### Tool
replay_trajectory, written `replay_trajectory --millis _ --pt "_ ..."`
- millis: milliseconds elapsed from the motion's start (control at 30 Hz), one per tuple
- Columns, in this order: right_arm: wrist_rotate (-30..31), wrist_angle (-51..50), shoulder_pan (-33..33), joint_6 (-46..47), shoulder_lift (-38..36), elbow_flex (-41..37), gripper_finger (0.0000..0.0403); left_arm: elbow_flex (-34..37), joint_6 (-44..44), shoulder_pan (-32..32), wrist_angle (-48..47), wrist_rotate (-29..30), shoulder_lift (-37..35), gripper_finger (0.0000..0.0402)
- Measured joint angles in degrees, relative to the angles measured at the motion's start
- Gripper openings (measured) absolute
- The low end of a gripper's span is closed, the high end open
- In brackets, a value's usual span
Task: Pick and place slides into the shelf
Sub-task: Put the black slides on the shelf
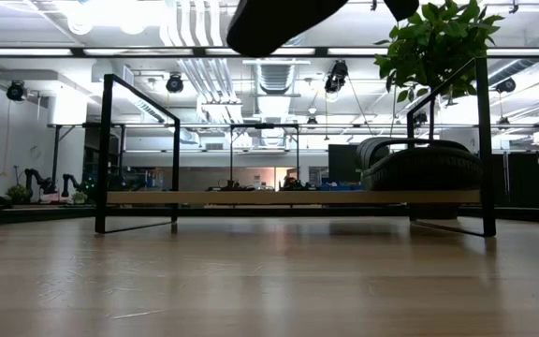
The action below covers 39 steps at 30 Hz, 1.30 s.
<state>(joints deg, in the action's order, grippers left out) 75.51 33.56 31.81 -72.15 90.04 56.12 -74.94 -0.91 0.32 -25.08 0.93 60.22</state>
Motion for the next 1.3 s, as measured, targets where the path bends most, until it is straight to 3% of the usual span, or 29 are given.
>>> replay_trajectory --millis 233,367,467,600,867,1300 --pt "2.2 -0.2 0.2 10.3 0.0 1.0 0.0039 1.6 3.4 -0.6 -2.8 18.5 -5.1 0.0150" --pt "2.9 -0.2 0.6 17.2 1.0 2.7 0.0039 5.2 3.4 -0.6 -3.0 23.6 -7.5 0.0150" --pt "6.1 -0.2 0.9 22.0 3.1 5.7 0.0039 8.2 3.4 -0.6 -3.0 24.0 -9.1 0.0150" --pt "15.1 -0.1 1.4 22.6 7.7 12.4 0.0039 11.5 3.4 -0.6 -3.0 24.0 -10.6 0.0150" --pt "14.3 -0.3 2.9 21.6 17.2 23.8 0.0039 16.3 3.3 -0.6 -2.3 24.0 -13.2 0.0150" --pt "14.5 -0.4 3.1 28.7 20.8 16.4 0.0039 18.1 3.3 -0.6 -2.1 24.0 -13.9 0.0151"
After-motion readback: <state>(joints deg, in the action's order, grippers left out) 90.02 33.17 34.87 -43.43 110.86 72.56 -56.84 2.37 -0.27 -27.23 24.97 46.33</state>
